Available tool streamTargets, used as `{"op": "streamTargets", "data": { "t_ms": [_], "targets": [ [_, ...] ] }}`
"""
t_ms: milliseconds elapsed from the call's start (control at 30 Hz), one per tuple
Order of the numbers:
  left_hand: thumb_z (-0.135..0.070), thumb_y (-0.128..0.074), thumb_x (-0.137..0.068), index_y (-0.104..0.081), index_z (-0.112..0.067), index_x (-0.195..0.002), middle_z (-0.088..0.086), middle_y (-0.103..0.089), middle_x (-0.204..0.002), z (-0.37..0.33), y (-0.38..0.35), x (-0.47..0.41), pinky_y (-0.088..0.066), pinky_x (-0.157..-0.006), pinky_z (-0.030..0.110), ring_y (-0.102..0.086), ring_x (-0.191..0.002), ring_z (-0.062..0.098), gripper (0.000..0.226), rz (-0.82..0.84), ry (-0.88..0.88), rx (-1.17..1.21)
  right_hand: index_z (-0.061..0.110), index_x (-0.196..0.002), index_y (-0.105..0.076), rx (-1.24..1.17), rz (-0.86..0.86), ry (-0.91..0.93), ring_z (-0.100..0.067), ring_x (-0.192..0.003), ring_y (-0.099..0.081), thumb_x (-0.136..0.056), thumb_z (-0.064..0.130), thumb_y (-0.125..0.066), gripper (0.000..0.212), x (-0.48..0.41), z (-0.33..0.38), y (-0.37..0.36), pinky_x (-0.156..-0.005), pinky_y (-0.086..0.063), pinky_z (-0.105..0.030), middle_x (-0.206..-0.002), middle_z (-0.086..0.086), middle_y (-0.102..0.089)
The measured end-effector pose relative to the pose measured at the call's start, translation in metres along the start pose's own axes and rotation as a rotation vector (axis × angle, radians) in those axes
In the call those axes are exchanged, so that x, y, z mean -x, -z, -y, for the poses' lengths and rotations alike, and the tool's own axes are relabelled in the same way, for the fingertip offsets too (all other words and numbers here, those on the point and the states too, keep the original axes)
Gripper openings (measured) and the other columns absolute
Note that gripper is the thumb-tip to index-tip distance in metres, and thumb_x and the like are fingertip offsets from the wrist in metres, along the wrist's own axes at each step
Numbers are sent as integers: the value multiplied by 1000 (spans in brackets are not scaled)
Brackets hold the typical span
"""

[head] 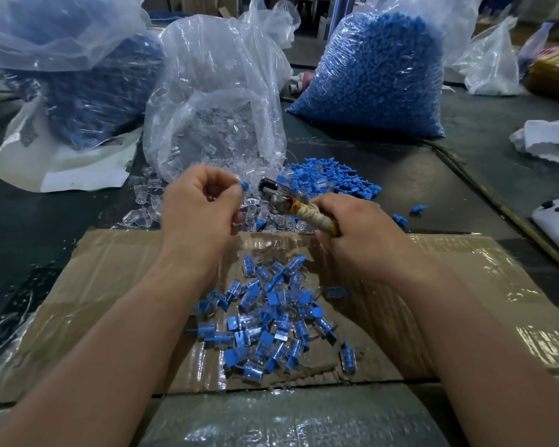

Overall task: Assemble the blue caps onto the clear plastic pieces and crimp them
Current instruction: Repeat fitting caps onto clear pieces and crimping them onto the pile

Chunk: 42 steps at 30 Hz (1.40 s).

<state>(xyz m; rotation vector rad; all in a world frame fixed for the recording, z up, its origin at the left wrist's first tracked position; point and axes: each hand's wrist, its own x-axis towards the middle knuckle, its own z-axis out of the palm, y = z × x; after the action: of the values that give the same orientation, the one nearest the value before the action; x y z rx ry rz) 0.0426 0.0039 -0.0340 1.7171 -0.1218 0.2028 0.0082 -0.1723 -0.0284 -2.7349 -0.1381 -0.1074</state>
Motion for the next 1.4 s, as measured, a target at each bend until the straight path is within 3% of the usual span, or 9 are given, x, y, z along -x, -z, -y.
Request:
{"op": "streamTargets", "data": {
  "t_ms": [133, 400, 533, 667, 800, 933, 1100, 1200, 1400],
  "targets": [
    [-5, -60, -84, -63, -17, -77, -5, -65, -67, -4, 12, -7, -45, -44, 13, -55, -48, -1, 15, 17, 99, 147, 24, -96, -52, 25, 4, -16, -12, -79, -44, -85, 12, -55, 17, 0, -6, 3, -59, -31, -24, -88, 6, -50],
    [-15, -67, -57, -66, -6, -68, -3, -59, -49, -17, 8, 9, -36, -36, 9, -46, -37, -1, 14, 560, 187, 180, 29, -92, -60, 110, 87, 7, -12, -86, -49, -76, 34, -70, 20, 0, -2, 5, -68, -33, -27, -86, 12, -49],
    [-28, -68, -67, -65, -11, -69, -5, -58, -53, -6, 8, 0, -37, -38, 9, -45, -40, 0, 17, 334, 189, 152, 31, -115, -57, 178, 123, 3, -13, -100, -47, -74, 46, -69, 45, 0, -4, 5, -85, -41, -32, -100, 8, -47],
    [-8, -64, -84, -63, -27, -78, -8, -62, -76, 15, 10, -15, -45, -61, 16, -57, -66, 3, 19, 3, 51, -185, 31, -119, -53, 157, 166, -7, -12, -101, -45, -75, 47, -68, 49, -4, -7, 4, -92, -41, -35, -112, 5, -50],
    [-15, -61, -87, -58, -22, -120, -5, -57, -109, 29, 5, -15, -47, -78, 26, -57, -85, 6, 34, 119, -52, -548, 30, -129, -47, 82, 230, -29, -6, -100, -37, -68, 52, -72, 69, -2, -10, 6, -86, -32, -26, -112, 12, -44],
    [-24, -54, -90, -52, -24, -127, 3, -47, -128, 34, 0, -15, -39, -98, 39, -49, -114, 19, 37, 263, -73, -845, 32, -127, -50, -5, 244, -55, -3, -100, -41, -65, 64, -63, 71, 1, -11, 9, -82, -32, -23, -110, 16, -45],
    [-23, -55, -90, -57, -28, -94, -5, -46, -113, 28, 0, -9, -34, -90, 28, -46, -101, 9, 7, 260, -122, -843, 19, -96, -70, -76, 54, -72, -6, -79, -57, -91, 43, -47, 34, -5, -13, 5, -70, -41, -17, -93, 6, -68],
    [-19, -57, -89, -48, -30, -76, -8, -44, -101, 25, 0, -9, -29, -84, 24, -41, -94, 7, 19, 221, -138, -817, 21, -97, -70, -132, -83, -88, 8, -73, -51, -89, 19, -59, 14, -8, -17, 3, -64, -38, 1, -80, 18, -58],
    [-15, -63, -86, -66, -17, -101, -19, -52, -77, 16, 3, -10, -41, -80, 24, -53, -78, 3, 15, 82, -42, -462, 22, -101, -68, -205, -149, -133, 5, -77, -54, -83, 10, -67, 22, -11, -21, 0, -63, -36, 4, -83, 18, -57]
  ]
}}
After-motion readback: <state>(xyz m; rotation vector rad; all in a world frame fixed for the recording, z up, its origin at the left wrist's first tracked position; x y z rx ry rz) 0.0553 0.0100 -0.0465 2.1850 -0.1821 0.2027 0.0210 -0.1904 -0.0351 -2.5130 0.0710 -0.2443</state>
